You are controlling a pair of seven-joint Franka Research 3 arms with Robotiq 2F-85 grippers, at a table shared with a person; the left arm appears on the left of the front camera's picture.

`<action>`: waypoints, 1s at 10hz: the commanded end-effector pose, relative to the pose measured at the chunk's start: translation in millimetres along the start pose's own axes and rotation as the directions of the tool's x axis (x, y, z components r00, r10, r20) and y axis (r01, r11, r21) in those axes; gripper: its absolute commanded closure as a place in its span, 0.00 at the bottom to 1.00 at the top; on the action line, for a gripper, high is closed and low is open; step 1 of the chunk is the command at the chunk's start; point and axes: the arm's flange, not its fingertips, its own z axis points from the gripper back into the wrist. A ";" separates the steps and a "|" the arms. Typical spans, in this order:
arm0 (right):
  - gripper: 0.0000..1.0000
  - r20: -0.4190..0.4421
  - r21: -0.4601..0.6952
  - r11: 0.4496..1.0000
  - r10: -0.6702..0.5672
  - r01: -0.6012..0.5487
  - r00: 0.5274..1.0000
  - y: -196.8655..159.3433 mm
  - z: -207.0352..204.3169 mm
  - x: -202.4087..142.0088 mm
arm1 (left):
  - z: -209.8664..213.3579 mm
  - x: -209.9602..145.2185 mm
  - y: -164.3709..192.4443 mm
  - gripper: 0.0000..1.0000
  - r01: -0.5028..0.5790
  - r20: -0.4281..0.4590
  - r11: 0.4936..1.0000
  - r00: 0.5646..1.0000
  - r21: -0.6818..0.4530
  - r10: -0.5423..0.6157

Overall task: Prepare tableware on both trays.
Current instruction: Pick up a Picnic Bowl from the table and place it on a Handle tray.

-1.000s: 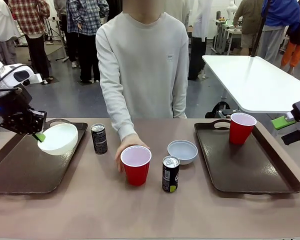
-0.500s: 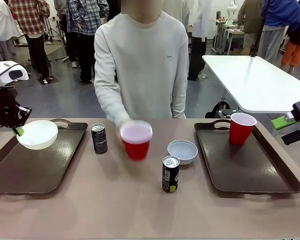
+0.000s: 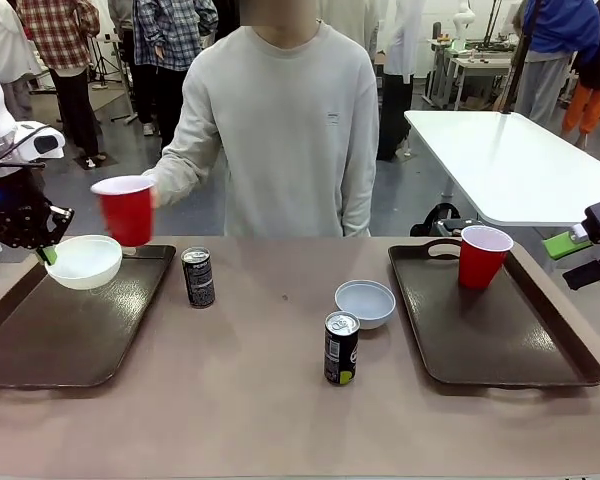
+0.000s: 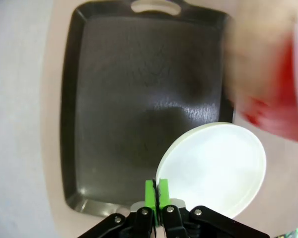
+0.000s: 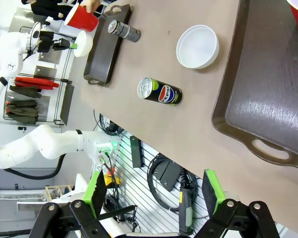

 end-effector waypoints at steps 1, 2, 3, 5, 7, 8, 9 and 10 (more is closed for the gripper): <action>0.00 -0.008 0.011 1.000 -0.005 0.005 1.000 -0.5 -0.9 -0.8 | -1.6 2.0 0.6 0.97 -0.011 -0.003 1.000 1.000 -0.001 0.011; 0.00 -0.008 0.011 1.000 -0.005 0.005 1.000 -0.5 -0.9 -0.8 | 6.6 -65.5 13.4 0.97 0.157 0.061 0.980 0.984 0.121 -0.165; 0.00 -0.008 0.011 1.000 -0.005 0.005 1.000 -0.5 -0.9 -0.8 | 9.1 -95.5 19.7 0.97 0.211 0.079 0.963 0.971 0.166 -0.226; 0.00 -0.008 0.011 1.000 -0.005 0.005 1.000 -0.5 -0.9 -0.8 | 7.9 -88.1 19.7 0.97 0.160 0.054 0.971 0.984 0.175 -0.172; 0.00 -0.008 0.011 1.000 -0.005 0.005 1.000 -0.5 -0.9 -0.8 | 6.6 -81.9 15.9 0.97 0.138 0.029 0.977 0.989 0.160 -0.144; 0.00 -0.008 0.011 1.000 -0.005 0.005 1.000 -0.5 -0.9 -0.8 | 6.3 -76.1 12.8 0.97 0.133 0.021 0.980 0.990 0.151 -0.138; 0.00 -0.008 0.011 1.000 -0.005 0.005 1.000 -0.5 -0.9 -0.8 | 6.3 -71.3 9.7 0.97 0.133 0.003 0.981 0.991 0.142 -0.135; 0.00 -0.008 0.011 1.000 -0.005 0.005 1.000 -0.5 -0.9 -0.8 | 2.5 -55.2 3.0 0.97 0.127 -0.018 0.987 0.992 0.102 -0.126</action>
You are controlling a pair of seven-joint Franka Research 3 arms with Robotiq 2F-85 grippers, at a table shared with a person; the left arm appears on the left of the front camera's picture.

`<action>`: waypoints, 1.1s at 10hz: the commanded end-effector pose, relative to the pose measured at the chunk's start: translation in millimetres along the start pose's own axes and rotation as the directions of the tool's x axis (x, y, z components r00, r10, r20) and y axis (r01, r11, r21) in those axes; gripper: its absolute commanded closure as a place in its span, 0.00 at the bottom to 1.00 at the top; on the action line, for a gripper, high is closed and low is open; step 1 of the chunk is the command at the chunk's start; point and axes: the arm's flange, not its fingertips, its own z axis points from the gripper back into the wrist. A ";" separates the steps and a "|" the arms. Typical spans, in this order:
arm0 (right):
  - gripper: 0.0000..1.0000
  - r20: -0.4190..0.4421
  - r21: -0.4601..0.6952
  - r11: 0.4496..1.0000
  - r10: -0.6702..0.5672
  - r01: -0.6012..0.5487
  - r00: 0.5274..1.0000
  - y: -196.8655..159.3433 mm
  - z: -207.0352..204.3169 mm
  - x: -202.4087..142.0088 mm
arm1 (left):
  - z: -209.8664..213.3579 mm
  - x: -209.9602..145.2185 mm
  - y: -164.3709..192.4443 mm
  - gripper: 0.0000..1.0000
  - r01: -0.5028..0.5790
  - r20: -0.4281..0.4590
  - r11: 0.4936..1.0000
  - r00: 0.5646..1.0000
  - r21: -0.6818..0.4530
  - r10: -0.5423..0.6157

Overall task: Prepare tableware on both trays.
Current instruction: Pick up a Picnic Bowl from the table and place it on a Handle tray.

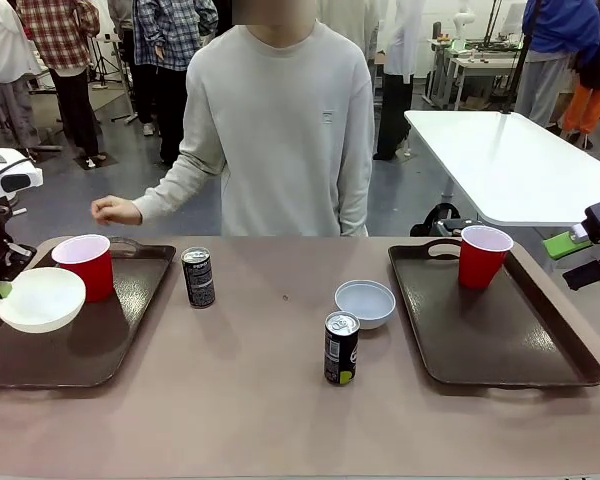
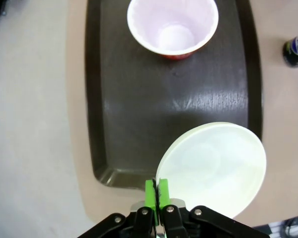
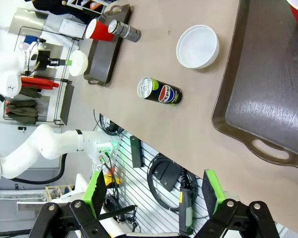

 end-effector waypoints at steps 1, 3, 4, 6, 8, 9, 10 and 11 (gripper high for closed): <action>0.00 -0.008 0.010 1.000 -0.005 0.005 1.000 -0.5 -0.9 -0.8 | -10.6 53.8 -16.2 0.97 -0.036 -0.085 0.994 0.996 -0.098 0.028; 0.00 -0.008 0.010 1.000 -0.005 0.005 1.000 -0.5 -0.9 -0.8 | -40.7 75.0 -23.0 0.97 -0.068 -0.155 0.993 0.986 -0.094 0.053; 0.00 -0.008 0.010 1.000 -0.005 0.005 1.000 -0.5 -0.9 -0.8 | -48.3 83.1 -24.1 0.97 -0.075 -0.169 0.994 0.984 -0.084 0.060; 0.00 -0.008 0.010 1.000 -0.005 0.005 1.000 -0.5 -0.9 -0.8 | -73.4 95.3 -32.7 0.97 -0.096 -0.193 0.993 0.978 -0.065 0.082; 0.00 -0.008 0.010 1.000 -0.005 0.005 1.000 -0.5 -0.9 -0.8 | -82.1 97.1 -35.5 0.97 -0.092 -0.196 0.995 0.977 -0.049 0.081; 0.00 -0.008 0.010 1.000 -0.005 0.005 1.000 -0.5 -0.9 -0.8 | -89.7 99.3 -38.4 0.97 -0.094 -0.204 0.995 0.975 -0.040 0.084; 0.00 -0.008 0.010 1.000 -0.005 0.005 1.000 -0.5 -0.9 -0.8 | -95.4 98.7 -41.1 0.97 -0.099 -0.209 0.994 0.974 -0.034 0.090; 0.00 -0.008 0.010 1.000 -0.005 0.005 1.000 -0.5 -0.9 -0.8 | -96.3 99.1 -42.2 0.97 -0.094 -0.210 0.995 0.974 -0.022 0.087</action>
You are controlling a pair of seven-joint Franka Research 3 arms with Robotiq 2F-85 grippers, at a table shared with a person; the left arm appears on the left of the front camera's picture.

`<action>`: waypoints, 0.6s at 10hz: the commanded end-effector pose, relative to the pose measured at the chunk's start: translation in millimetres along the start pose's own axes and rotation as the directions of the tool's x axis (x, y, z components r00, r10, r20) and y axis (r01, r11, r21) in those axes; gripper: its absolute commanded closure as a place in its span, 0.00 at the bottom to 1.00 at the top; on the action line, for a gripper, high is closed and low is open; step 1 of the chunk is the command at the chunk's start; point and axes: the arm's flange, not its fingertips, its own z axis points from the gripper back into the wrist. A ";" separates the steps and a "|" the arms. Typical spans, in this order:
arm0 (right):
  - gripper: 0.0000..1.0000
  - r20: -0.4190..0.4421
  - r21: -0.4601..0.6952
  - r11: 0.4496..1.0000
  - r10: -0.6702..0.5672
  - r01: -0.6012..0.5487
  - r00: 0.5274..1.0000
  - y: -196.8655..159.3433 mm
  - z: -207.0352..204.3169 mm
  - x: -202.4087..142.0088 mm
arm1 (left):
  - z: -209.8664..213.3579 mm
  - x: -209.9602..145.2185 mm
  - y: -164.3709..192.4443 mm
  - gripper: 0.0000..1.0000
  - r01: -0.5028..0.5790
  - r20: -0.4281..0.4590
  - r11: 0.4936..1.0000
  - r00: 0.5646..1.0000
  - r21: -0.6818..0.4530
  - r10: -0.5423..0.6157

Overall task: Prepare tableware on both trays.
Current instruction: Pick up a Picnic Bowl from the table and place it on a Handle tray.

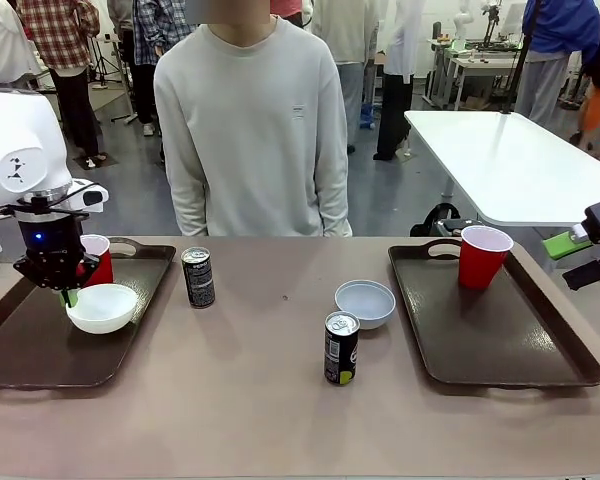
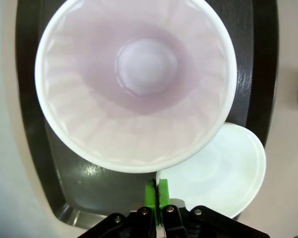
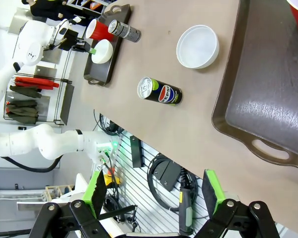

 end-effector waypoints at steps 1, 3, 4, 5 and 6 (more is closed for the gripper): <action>0.00 -0.008 0.010 1.000 -0.005 0.005 1.000 -0.6 -0.9 -0.8 | 0.8 6.4 -6.7 0.87 -0.032 0.013 0.998 0.999 0.047 0.032; 0.00 -0.008 0.010 1.000 -0.005 0.005 1.000 -0.6 -0.9 -0.8 | 3.2 2.5 -3.9 0.67 -0.035 0.018 0.999 0.999 0.040 0.034; 0.00 -0.008 0.010 1.000 -0.005 0.005 1.000 -0.6 -0.9 -0.8 | 9.5 1.6 -1.0 0.57 -0.030 0.029 0.999 0.999 0.033 0.029; 0.00 -0.008 0.010 1.000 -0.005 0.005 1.000 -0.6 -0.9 -0.8 | 14.9 0.1 1.1 0.47 -0.020 0.043 1.000 0.999 0.009 0.020; 0.00 -0.008 0.010 1.000 -0.005 0.005 1.000 -0.6 -0.9 -0.8 | 22.4 -2.7 3.2 0.37 -0.005 0.055 0.999 0.998 -0.035 0.007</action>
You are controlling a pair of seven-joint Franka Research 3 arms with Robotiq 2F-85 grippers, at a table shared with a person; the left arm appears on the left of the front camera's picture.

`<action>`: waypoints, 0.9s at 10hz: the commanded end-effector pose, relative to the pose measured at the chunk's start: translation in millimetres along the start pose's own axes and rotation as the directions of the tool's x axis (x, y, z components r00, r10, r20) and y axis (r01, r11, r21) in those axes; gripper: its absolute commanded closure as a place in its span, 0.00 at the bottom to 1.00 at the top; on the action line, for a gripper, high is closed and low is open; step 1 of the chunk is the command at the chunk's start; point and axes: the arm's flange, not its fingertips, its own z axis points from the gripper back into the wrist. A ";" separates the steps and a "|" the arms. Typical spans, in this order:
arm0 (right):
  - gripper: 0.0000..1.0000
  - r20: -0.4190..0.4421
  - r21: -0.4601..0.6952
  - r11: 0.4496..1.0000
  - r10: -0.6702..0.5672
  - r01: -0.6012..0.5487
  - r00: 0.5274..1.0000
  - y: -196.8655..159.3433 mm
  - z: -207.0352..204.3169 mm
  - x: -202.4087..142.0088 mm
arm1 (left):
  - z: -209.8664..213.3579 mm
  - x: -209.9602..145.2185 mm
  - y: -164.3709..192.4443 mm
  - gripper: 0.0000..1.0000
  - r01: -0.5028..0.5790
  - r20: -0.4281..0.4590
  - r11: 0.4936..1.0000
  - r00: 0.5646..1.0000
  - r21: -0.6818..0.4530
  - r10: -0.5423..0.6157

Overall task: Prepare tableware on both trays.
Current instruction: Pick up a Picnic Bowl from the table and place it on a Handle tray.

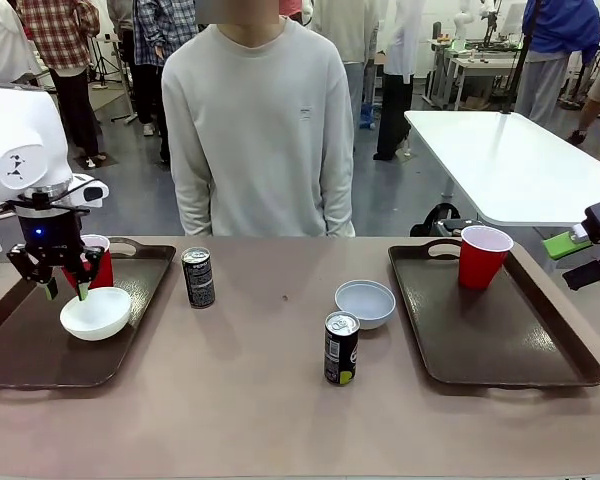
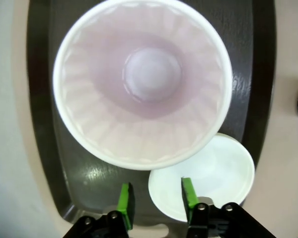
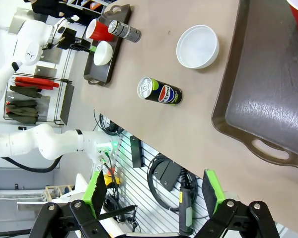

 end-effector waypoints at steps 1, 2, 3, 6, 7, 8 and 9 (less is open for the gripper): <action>0.00 -0.008 0.010 1.000 -0.005 0.005 1.000 -0.6 -0.9 -0.8 | 17.6 -6.9 4.2 0.27 0.021 0.036 0.997 0.999 -0.069 -0.019; 0.00 -0.008 0.010 1.000 -0.005 0.005 1.000 -0.6 -0.9 -0.8 | 26.6 -9.5 7.3 0.17 0.042 0.043 0.995 0.998 -0.094 -0.038; 0.00 -0.008 0.010 1.000 -0.005 0.005 1.000 -0.6 -0.9 -0.8 | 34.1 -15.5 10.2 0.07 0.062 0.046 0.990 0.997 -0.123 -0.057; 0.00 -0.008 0.010 1.000 -0.005 0.005 1.000 -0.6 -0.9 -0.8 | 62.8 -47.0 23.7 0.00 0.112 0.084 0.976 0.992 -0.185 -0.098; 0.00 -0.008 0.010 1.000 -0.005 0.005 1.000 -0.6 -0.9 -0.8 | 69.2 -58.0 27.1 0.00 0.104 0.108 0.984 0.990 -0.145 -0.089; 0.00 -0.008 0.010 1.000 -0.005 0.005 1.000 -0.6 -0.9 -0.8 | 77.0 -64.9 29.2 0.00 0.082 0.104 0.988 0.992 -0.128 -0.069; 0.00 -0.008 0.010 1.000 -0.005 0.005 1.000 -0.6 -0.9 -0.8 | 66.8 -39.9 19.9 0.00 0.092 0.089 0.985 0.993 -0.148 -0.079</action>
